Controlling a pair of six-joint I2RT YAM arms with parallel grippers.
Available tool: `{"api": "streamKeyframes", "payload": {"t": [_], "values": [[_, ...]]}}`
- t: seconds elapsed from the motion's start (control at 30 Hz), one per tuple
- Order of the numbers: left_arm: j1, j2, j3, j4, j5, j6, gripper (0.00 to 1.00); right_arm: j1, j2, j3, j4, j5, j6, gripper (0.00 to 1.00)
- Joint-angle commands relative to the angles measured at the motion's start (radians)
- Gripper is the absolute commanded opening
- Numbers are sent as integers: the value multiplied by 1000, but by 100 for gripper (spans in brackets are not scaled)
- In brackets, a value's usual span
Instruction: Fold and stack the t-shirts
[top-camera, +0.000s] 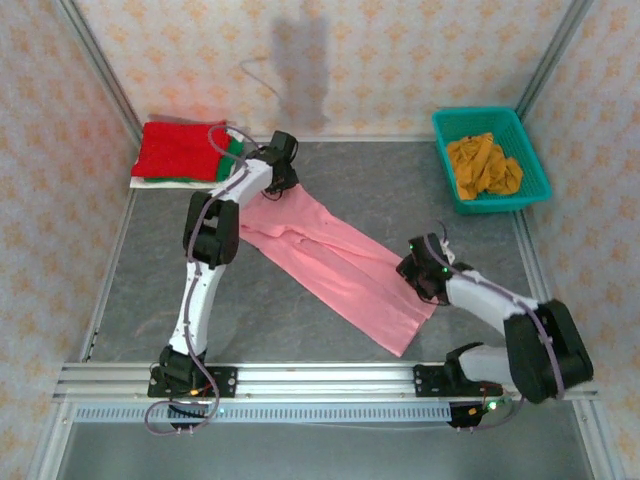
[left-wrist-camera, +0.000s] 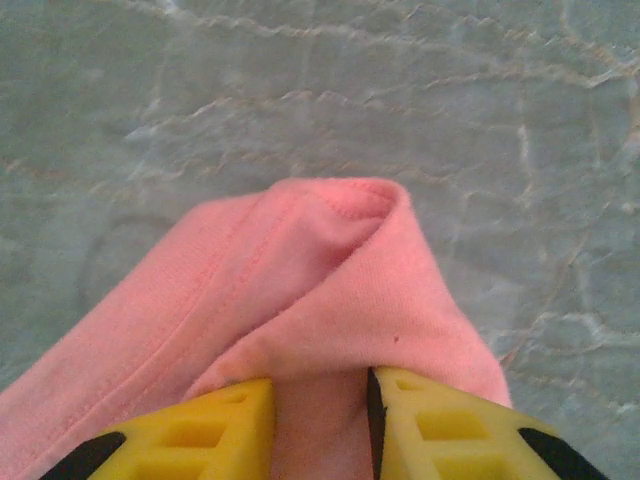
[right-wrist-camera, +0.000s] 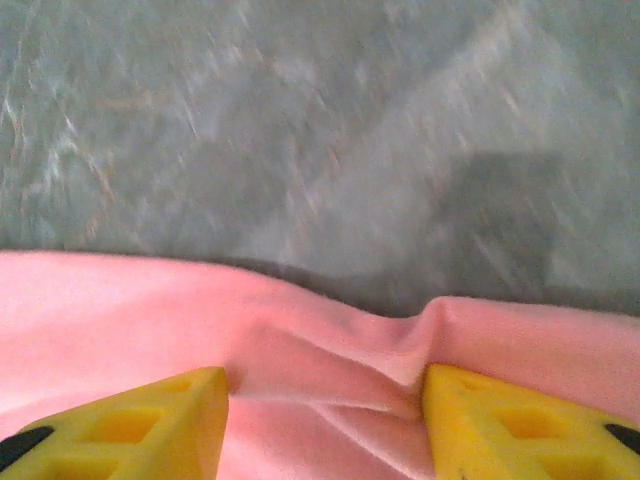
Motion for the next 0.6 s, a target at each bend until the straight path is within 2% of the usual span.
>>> {"api": "streamKeyframes", "payload": {"t": [0.0, 0.1, 0.2, 0.27, 0.37, 0.47, 0.57], "values": [[3, 59, 167, -151, -36, 24, 31, 77, -164, -42, -58, 98, 139, 57], [9, -3, 160, -170, -110, 26, 32, 100, -263, 29, -148, 176, 53, 59], [15, -181, -50, -61, -176, 1, 36, 101, -252, 140, -155, 203, -119, 59], [17, -303, -204, 18, -207, -14, 38, 103, -167, 230, -132, 159, -250, 58], [15, -455, -400, 77, -208, -50, 39, 117, 64, 402, -124, 35, -430, 51], [15, -569, -601, 130, -172, -115, 38, 131, 315, 623, -202, -43, -516, 33], [16, -650, -804, 209, -137, -179, 38, 146, 476, 767, -213, -89, -564, 25]]}}
